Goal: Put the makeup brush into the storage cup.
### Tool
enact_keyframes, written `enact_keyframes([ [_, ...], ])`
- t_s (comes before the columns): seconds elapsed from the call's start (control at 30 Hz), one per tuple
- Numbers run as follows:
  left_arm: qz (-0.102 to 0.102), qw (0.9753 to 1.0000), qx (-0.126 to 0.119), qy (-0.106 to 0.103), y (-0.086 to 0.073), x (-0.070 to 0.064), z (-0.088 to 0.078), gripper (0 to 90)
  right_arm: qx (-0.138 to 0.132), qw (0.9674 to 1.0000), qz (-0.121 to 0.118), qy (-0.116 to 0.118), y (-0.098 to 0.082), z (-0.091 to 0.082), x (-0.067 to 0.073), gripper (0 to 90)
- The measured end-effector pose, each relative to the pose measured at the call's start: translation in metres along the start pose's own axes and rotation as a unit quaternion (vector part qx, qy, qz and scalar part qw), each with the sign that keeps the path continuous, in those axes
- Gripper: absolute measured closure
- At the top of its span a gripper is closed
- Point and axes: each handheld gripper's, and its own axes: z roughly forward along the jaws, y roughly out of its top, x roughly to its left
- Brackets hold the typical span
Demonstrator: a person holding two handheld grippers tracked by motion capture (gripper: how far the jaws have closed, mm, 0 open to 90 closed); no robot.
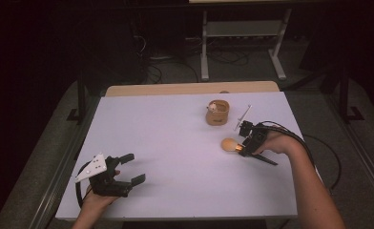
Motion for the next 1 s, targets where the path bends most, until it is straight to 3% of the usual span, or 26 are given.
enact_keyframes([
  [0.73, -0.004, 1.0, -0.001, 0.0, -0.001, -0.002, -0.002, 10.8, 0.031, 0.9995, -0.003, -0.008, 0.015, 0.015, 0.001, 56.7],
  [1.0, -0.004, 1.0, -0.001, 0.0, -0.001, -0.002, -0.001, 10.8, 0.035, 0.9993, 0.008, -0.006, 0.016, 0.016, 0.0, 59.8],
])
